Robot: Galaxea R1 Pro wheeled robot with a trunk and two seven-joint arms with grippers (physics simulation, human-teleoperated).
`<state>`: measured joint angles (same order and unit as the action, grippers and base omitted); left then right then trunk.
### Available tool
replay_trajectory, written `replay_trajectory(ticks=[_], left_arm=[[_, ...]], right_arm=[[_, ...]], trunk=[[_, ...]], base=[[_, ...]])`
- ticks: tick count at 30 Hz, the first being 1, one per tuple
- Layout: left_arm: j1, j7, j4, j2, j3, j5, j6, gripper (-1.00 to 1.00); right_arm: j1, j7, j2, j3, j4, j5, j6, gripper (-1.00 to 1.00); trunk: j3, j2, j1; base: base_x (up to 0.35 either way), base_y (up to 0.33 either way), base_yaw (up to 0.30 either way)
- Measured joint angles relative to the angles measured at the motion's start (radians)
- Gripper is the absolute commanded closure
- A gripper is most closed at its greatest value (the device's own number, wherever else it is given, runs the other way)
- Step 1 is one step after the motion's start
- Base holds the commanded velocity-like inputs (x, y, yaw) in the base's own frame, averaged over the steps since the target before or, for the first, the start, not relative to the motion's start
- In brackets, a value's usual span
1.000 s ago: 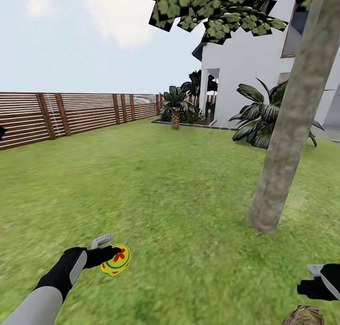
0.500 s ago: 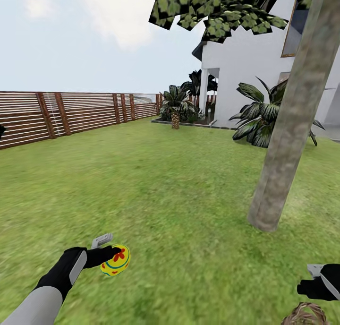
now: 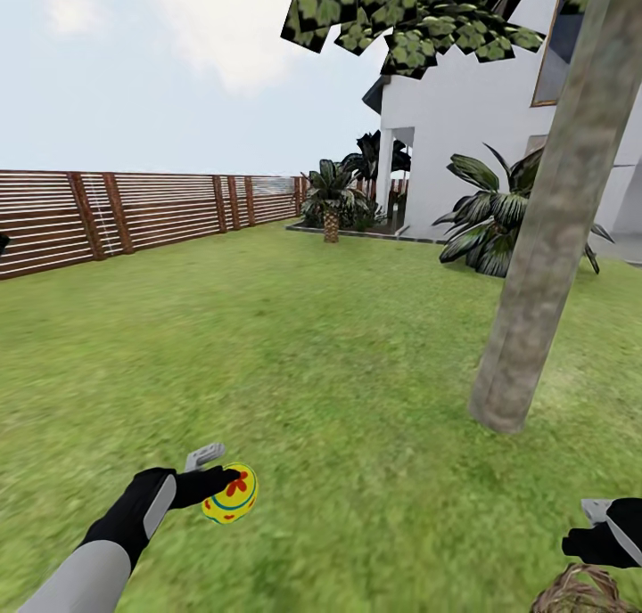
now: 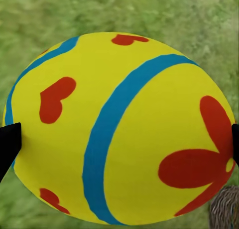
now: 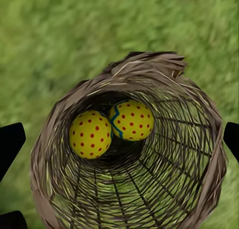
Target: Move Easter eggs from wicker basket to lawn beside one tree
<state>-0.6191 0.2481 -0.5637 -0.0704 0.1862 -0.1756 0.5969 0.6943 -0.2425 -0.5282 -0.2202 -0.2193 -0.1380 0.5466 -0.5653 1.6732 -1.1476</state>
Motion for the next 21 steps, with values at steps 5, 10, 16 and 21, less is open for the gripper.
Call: replay_trajectory(ticks=[5,10,16,21], left_arm=[[0.000,0.000,-0.001,0.001,0.000,0.000,0.000,1.00],[0.000,0.000,-0.001,0.000,0.000,0.000,0.000,1.00],[0.000,0.000,-0.001,0.001,0.000,0.000,0.000,1.00],[0.000,-0.001,-0.011,0.001,0.000,0.000,-0.001,1.00]], right_arm=[[0.000,-0.001,0.001,0.000,0.000,-0.001,-0.002,-1.00],[0.000,-0.001,0.003,0.000,0.000,-0.001,-0.002,-1.00],[0.000,-0.002,0.002,0.000,0.000,-0.001,-0.002,-1.00],[0.000,-0.002,0.001,0.000,0.000,-0.001,-0.002,-1.00]], trunk=[[-0.016,0.035,-0.019],[-0.031,0.070,-0.038],[-0.050,0.112,-0.061],[-0.066,0.147,-0.081]], base=[[0.000,0.000,0.000],[0.000,0.000,0.000],[0.000,0.000,0.000],[0.000,0.000,0.000]])
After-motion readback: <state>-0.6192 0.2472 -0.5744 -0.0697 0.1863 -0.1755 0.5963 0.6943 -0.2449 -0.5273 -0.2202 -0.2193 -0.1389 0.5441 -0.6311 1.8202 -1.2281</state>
